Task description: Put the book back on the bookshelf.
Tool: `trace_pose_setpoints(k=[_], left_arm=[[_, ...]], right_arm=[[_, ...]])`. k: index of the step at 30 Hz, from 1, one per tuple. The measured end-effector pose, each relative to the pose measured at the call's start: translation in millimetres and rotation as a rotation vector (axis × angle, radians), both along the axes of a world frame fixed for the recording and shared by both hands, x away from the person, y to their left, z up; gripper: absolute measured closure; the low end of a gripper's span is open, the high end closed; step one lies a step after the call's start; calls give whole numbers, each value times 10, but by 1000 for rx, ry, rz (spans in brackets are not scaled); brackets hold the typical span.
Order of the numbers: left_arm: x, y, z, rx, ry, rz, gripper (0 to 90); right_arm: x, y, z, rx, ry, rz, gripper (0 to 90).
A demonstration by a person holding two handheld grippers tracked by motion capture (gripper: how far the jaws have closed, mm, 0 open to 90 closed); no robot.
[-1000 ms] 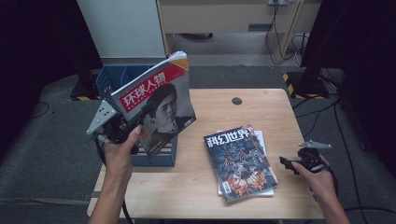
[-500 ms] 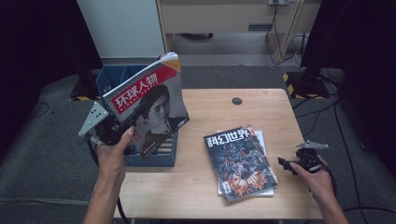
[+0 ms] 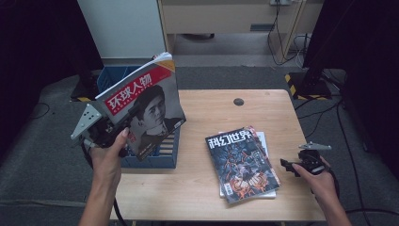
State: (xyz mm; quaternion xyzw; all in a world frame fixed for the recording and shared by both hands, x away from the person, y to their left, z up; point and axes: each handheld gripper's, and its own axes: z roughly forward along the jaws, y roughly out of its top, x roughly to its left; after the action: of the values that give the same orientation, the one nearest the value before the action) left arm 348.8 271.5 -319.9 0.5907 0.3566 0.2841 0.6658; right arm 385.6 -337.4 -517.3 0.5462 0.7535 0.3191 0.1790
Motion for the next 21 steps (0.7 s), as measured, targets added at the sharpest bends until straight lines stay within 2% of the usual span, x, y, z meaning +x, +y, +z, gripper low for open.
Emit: trace_pose_setpoints(k=[21], left_arm=[[-173,475,-25,-20,-5,87,867]], right_arm=[[-2,36,-2,-10,-4,3,131]])
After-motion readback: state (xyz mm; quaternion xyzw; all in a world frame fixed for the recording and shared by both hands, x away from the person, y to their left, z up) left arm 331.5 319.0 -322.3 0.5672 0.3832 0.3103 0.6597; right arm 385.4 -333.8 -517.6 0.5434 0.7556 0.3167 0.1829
